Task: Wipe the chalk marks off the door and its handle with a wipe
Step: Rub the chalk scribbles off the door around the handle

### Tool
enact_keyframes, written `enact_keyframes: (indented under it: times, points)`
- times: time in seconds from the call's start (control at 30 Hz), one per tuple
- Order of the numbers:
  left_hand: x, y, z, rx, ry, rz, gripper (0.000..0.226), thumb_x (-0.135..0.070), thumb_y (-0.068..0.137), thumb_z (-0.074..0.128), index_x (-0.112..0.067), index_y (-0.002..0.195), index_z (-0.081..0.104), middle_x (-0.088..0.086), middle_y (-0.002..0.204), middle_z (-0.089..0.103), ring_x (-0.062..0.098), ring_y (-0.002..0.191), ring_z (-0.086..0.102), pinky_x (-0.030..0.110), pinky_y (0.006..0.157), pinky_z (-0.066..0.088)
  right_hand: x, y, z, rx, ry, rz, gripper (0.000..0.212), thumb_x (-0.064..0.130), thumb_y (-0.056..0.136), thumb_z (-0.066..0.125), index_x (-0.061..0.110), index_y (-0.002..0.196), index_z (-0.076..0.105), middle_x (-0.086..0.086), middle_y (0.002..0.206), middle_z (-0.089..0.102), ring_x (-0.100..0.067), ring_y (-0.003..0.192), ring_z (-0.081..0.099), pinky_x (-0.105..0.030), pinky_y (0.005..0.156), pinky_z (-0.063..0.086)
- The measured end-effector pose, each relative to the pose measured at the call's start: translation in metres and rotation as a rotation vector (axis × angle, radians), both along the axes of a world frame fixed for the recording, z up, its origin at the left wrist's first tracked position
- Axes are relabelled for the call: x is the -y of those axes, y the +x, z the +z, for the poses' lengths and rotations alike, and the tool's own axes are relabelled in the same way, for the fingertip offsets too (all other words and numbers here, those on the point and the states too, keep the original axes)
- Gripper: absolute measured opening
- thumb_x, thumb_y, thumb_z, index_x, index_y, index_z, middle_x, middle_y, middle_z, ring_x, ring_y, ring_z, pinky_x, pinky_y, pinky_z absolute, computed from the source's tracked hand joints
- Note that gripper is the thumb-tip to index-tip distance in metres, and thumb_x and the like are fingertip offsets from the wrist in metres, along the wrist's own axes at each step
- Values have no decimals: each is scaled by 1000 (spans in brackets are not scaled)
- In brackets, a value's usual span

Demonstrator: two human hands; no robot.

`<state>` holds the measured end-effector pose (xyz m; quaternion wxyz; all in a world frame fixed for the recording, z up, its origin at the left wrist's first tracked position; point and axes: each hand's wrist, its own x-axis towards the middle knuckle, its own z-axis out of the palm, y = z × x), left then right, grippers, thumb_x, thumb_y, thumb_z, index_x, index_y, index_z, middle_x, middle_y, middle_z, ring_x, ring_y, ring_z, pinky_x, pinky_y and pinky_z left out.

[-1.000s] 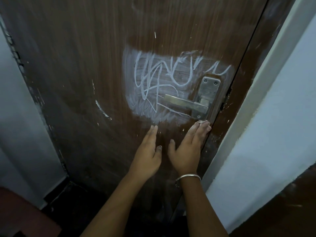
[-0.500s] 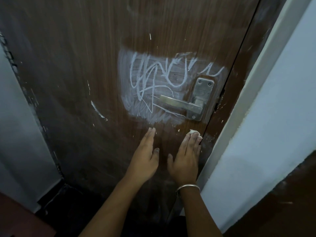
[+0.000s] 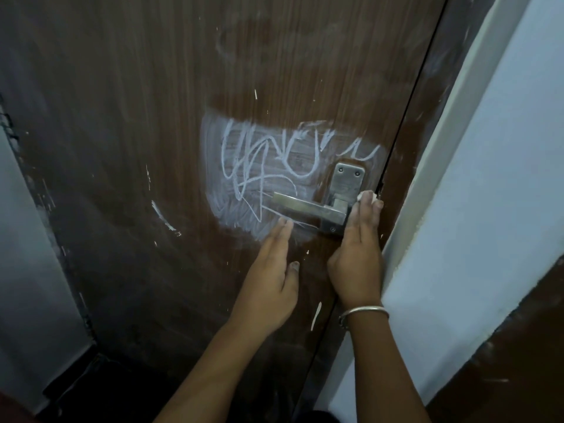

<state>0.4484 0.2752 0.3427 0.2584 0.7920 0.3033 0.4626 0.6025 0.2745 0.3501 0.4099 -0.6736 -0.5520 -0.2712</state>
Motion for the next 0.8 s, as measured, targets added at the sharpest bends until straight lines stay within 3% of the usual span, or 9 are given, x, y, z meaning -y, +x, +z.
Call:
enact_keyframes:
  times: [0.1, 0.27, 0.37, 0.5, 0.67, 0.8]
  points:
    - [2, 1, 3, 16, 12, -12, 67, -6, 93, 47, -35, 141, 11, -12, 154, 13, -5, 140, 6, 6, 110, 8, 0, 1, 18, -6, -26, -1, 76, -23, 73, 42, -6, 144, 20, -15, 156, 11, -23, 143, -2, -37, 117, 10]
    - [0, -2, 8, 18, 16, 4, 67, -6, 93, 46, -33, 143, 12, -12, 154, 14, -7, 139, 6, -1, 104, 7, -1, 0, 43, -29, -74, -28, 78, -17, 81, 46, 2, 147, 10, -4, 158, 0, -14, 142, -11, -35, 117, 13]
    - [-2, -3, 11, 17, 23, 20, 65, -5, 93, 46, -25, 146, 16, -10, 154, 16, -4, 140, 8, 0, 105, 7, -1, 0, 55, -33, -97, -20, 80, -16, 82, 47, 4, 148, 6, -3, 158, -4, -14, 142, -13, -33, 117, 14]
    - [-4, -5, 17, 33, 19, 17, 66, -6, 94, 46, -33, 143, 12, -13, 153, 13, -7, 139, 6, 3, 107, 6, -1, -1, 70, 1, -113, -23, 76, -17, 83, 44, 3, 148, 9, -5, 158, -4, -19, 144, -11, -38, 115, 26]
    - [-7, -9, 24, 56, 18, 28, 66, -5, 94, 46, -36, 139, 10, -17, 151, 12, -7, 139, 5, 3, 108, 5, -3, -7, 74, -2, -146, -33, 71, -6, 87, 44, 2, 147, 7, -8, 157, -10, -20, 141, -16, -41, 116, 23]
    - [-10, -11, 27, 59, 4, 35, 65, -4, 93, 45, -27, 145, 13, -16, 151, 13, -5, 140, 6, 8, 112, 7, -2, -9, 74, 19, -141, -39, 67, 2, 91, 42, 1, 147, 6, -11, 157, -9, -21, 141, -17, -42, 117, 17]
